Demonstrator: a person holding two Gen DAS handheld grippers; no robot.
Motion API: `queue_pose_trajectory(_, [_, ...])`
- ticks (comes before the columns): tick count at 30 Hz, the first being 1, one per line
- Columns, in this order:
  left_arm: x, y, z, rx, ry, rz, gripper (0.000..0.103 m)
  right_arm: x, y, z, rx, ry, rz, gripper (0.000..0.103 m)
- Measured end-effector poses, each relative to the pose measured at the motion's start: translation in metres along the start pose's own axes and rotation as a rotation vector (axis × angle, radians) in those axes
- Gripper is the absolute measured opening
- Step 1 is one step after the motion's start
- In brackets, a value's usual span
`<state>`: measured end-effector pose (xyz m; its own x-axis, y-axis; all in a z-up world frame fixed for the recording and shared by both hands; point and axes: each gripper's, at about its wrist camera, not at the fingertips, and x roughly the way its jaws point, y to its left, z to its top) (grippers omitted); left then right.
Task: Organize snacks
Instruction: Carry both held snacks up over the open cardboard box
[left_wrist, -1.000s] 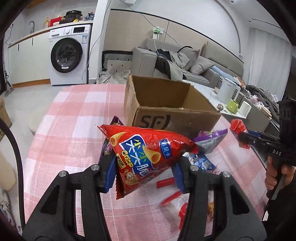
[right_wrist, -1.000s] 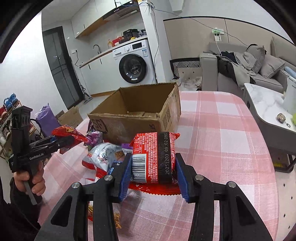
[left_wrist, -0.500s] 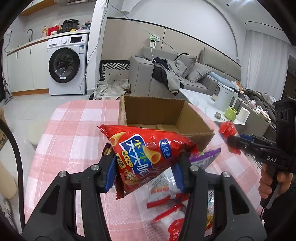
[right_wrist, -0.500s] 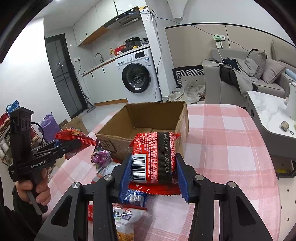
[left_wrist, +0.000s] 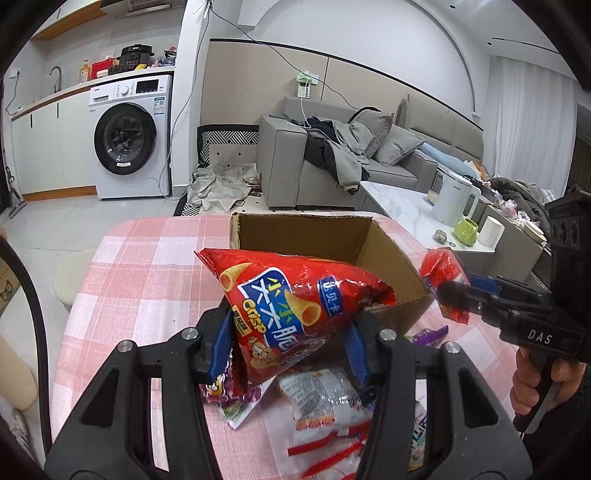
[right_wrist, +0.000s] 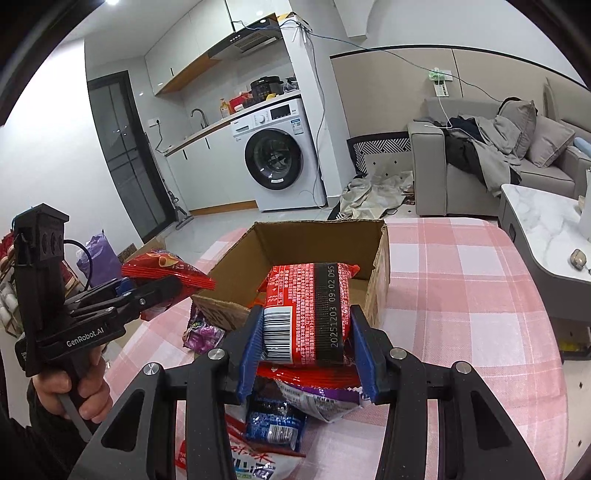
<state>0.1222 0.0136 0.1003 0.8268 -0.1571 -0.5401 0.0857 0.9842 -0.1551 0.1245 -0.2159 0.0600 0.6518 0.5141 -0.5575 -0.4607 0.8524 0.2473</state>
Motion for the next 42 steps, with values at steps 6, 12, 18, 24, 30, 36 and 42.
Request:
queue_pose_trajectory(6, [0.017, 0.0, 0.011, -0.002, 0.005, 0.006, 0.048, 0.008, -0.001, 0.004, 0.008, 0.007, 0.005, 0.045])
queue_pose_trajectory(12, [0.032, -0.001, 0.021, 0.003, 0.012, 0.013, 0.048, 0.015, -0.003, 0.011, 0.014, 0.007, 0.015, 0.045])
queue_pose_trajectory(18, [0.049, -0.003, 0.028, 0.023, 0.021, 0.024, 0.048, 0.025, -0.004, 0.019, 0.019, 0.012, 0.021, 0.045])
queue_pose_trajectory(24, [0.068, -0.005, 0.032, 0.038, 0.037, 0.026, 0.048, 0.038, -0.005, 0.022, 0.021, 0.028, 0.03, 0.045])
queue_pose_trajectory(30, [0.087, -0.005, 0.03, 0.045, 0.055, 0.035, 0.048, 0.049, -0.007, 0.026, 0.019, 0.042, 0.045, 0.045])
queue_pose_trajectory(36, [0.104, -0.005, 0.029, 0.064, 0.08, 0.045, 0.048, 0.063, -0.01, 0.028, 0.028, 0.064, 0.045, 0.045])
queue_pose_trajectory(42, [0.116, -0.004, 0.028, 0.058, 0.112, 0.041, 0.049, 0.07, -0.01, 0.03, 0.029, 0.071, 0.046, 0.045])
